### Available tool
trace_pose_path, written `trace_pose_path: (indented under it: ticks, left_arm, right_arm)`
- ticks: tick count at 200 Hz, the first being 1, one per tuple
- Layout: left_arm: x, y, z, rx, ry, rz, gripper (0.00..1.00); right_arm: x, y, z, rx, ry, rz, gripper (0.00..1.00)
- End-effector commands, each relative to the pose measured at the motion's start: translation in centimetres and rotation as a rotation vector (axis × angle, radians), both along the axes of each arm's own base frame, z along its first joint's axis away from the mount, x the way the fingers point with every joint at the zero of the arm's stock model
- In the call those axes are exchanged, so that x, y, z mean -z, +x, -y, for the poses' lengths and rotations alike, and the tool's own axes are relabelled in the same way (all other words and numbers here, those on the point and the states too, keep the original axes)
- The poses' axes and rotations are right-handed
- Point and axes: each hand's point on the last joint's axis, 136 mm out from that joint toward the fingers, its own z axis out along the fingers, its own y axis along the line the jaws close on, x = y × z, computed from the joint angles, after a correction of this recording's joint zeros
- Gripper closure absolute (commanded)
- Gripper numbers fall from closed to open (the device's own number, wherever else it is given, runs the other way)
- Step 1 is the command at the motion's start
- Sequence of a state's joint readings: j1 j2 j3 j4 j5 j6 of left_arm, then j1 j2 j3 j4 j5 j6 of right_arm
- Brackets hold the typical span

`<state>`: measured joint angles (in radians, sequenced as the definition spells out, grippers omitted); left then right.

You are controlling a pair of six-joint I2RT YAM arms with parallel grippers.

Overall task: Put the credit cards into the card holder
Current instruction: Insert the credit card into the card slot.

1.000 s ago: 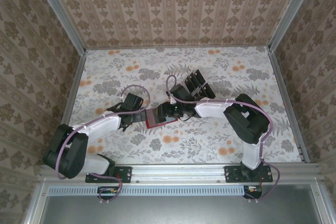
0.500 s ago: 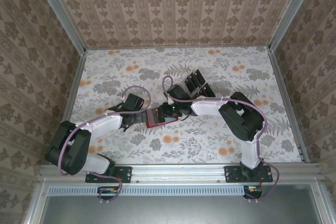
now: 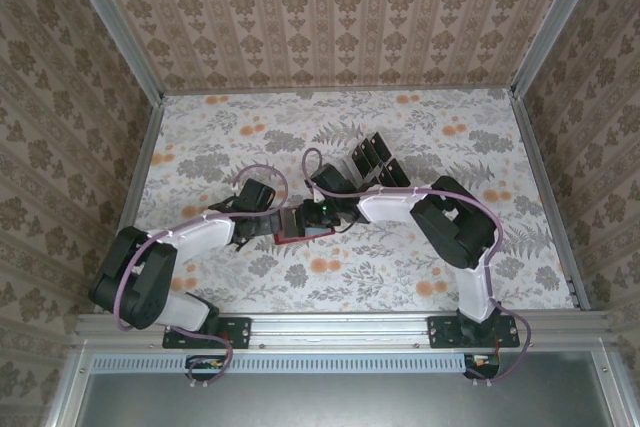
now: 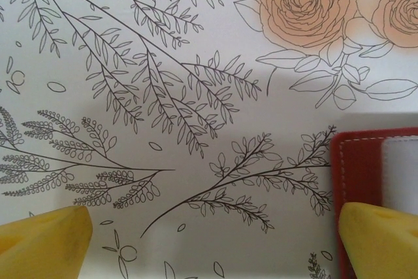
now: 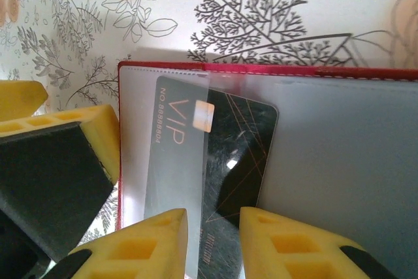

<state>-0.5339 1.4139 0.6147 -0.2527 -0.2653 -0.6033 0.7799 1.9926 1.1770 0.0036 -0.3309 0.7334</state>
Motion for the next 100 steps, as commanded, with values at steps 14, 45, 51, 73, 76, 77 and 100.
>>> trace_pose_path:
  ticks: [14,45,51,73,76,77,100]
  left_arm:
    - [0.4,-0.1,-0.3,-0.017,0.004,-0.008,0.00]
    - [-0.4,0.5,-0.6,-0.026,0.010,0.007,0.00]
    - [-0.6,0.6,-0.8,-0.030,0.008,0.012,0.00]
    - [-1.5,0.9,-1.4,-0.048,0.000,0.031,0.00]
    - [-1.7,0.9,-1.4,-0.049,-0.001,0.035,0.00]
    - [-1.7,0.9,-1.4,-0.050,-0.001,0.035,0.00]
    - [-2.1,0.9,-2.0,-0.062,0.001,0.041,0.00]
  right_arm:
    - [-0.5,-0.1,-2.0,-0.023,0.048,-0.016,0.73]
    - [-1.7,0.2,-2.1,-0.025,0.061,0.007,0.72]
    - [-2.0,0.2,-2.0,-0.022,0.059,0.016,0.72]
    - [-3.0,0.3,-1.3,-0.007,0.050,0.048,0.69]
    - [-3.1,0.3,-1.2,-0.005,0.046,0.051,0.69]
    - [-3.1,0.3,-1.1,-0.003,0.044,0.052,0.69]
    - [-3.1,0.5,-0.5,0.008,0.009,0.070,0.68]
